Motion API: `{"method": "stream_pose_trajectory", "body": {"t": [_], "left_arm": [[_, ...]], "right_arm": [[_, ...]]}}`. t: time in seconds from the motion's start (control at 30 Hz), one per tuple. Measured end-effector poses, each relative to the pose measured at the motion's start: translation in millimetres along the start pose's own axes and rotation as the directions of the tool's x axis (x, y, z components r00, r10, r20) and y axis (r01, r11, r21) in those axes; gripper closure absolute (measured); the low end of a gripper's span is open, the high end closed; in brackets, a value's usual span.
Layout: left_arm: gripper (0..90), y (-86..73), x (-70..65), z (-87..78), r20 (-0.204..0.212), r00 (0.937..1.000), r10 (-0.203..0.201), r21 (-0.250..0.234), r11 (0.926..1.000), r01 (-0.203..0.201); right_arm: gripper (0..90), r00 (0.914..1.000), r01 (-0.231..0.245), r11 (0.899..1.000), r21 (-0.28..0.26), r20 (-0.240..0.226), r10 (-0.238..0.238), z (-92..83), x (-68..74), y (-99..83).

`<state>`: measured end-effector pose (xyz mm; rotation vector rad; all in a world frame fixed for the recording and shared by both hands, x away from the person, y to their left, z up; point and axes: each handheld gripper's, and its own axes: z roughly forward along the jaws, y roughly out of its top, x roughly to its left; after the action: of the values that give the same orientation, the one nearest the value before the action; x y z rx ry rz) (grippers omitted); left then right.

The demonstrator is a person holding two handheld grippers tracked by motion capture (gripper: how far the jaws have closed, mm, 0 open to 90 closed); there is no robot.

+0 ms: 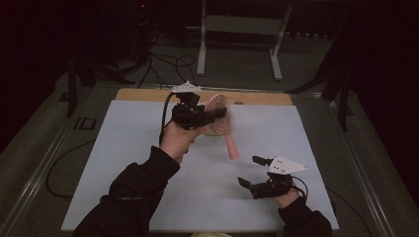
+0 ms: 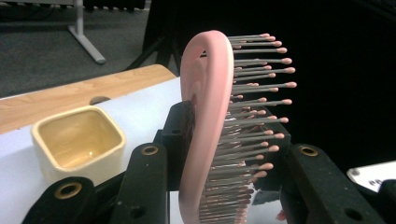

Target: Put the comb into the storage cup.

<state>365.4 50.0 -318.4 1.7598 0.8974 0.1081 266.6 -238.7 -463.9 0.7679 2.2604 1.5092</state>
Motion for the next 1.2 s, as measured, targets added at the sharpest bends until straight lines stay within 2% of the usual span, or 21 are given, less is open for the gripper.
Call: {"method": "stream_pose_trajectory", "body": {"t": [0.23,0.47,0.57,0.97,1.2], "left_arm": [[65.0,6.3,8.9,-4.2,-0.016,0.9998,-0.013,-0.018,0.9998,0.012],[65.1,17.0,15.6,-8.4,-0.038,0.9993,-0.005,-0.041,0.9991,0.004],[65.0,21.8,19.9,-9.4,-0.035,0.9993,-0.01,-0.058,0.9983,0.008],[65.1,43.6,32.0,-11.5,-0.082,0.9967,-0.001,-0.097,0.9953,-0.007],[65.1,55.0,42.2,-11.0,-0.104,0.9945,-0.016,-0.115,0.9933,0.004]], "right_arm": [[9.3,1.0,-0.002,1.0,-0.008,-0.004,0.002,-3.3,-0.5,-2.2],[9.3,0.9999,0.009,1.0,-0.002,-0.006,-0.009,-3.6,-1.1,-3.3],[9.3,0.9999,0.008,1.0,-0.004,-0.007,-0.008,-3.8,-1.4,-3.2],[9.4,1.0,0.001,1.0,-0.005,-0.003,-0.001,-4.0,-2.0,-2.7],[9.3,1.0,-0.001,1.0,-0.01,-0.004,0.001,-4.4,-2.3,-2.2]]}}
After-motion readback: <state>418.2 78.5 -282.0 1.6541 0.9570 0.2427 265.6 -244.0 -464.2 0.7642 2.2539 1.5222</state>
